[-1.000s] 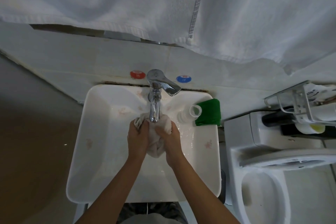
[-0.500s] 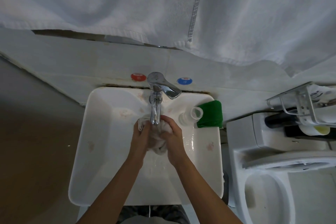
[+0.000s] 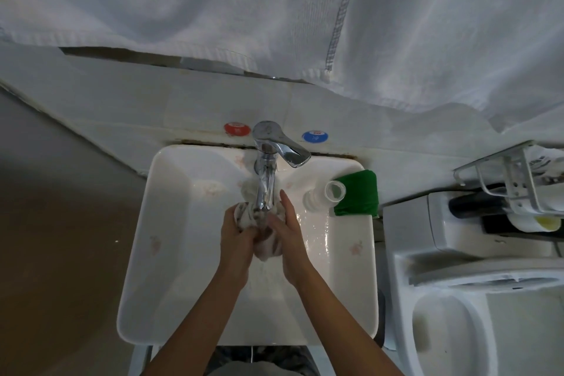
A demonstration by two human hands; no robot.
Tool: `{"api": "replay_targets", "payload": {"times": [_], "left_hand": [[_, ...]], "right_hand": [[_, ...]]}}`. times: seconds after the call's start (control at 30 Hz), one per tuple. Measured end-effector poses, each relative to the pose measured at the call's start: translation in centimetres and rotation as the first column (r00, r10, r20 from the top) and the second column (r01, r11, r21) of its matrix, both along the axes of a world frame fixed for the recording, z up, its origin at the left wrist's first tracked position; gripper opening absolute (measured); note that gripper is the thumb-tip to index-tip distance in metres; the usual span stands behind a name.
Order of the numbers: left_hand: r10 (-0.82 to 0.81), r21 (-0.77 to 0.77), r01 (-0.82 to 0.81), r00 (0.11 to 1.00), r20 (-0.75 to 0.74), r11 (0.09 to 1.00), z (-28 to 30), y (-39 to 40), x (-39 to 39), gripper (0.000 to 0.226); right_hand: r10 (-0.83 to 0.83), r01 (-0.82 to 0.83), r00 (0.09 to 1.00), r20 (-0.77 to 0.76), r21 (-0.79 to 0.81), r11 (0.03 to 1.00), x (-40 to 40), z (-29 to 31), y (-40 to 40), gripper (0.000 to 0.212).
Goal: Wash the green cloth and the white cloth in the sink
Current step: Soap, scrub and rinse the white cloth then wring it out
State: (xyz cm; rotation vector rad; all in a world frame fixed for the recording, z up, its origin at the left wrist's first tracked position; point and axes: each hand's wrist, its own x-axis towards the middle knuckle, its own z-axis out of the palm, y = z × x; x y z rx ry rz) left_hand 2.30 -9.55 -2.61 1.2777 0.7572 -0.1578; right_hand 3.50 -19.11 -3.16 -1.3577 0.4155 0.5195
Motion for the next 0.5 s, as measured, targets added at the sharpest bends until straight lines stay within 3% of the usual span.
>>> {"api": "replay_targets", "payload": {"times": [0.13,0.2,0.27,0.33,0.5], "left_hand": [[-0.156,0.112,0.147,0.985,0.073,0.983,0.3,-0.1,-0.4,0.060],[-0.185,0.055,0.181,0.981,0.066,0.982,0.3,0.0,-0.5,0.073],[-0.148,-0.038,0.148,0.989,0.018,0.988,0.4,0.0,-0.3,0.079],[-0.104,-0.041,0.103,0.994,-0.028,0.994,0.7,-0.4,0.0,0.071],[-0.194,0.289,0.222,0.973,-0.122,0.931,0.2,-0.5,0.3,0.049]], "right_hand": [[-0.062,0.059,0.997,-0.049,-0.053,0.997,0.8,0.0,0.5,0.024],[-0.104,0.100,0.991,-0.085,-0.048,0.994,0.9,0.0,0.5,0.010],[-0.142,0.136,0.987,-0.072,-0.075,0.988,0.9,-0.2,0.5,0.009],[-0.165,0.163,0.986,-0.019,-0.085,0.983,0.6,-0.4,0.8,0.017],[-0.228,0.234,0.970,0.079,-0.082,0.969,-0.4,-0.8,1.5,0.043]]}}
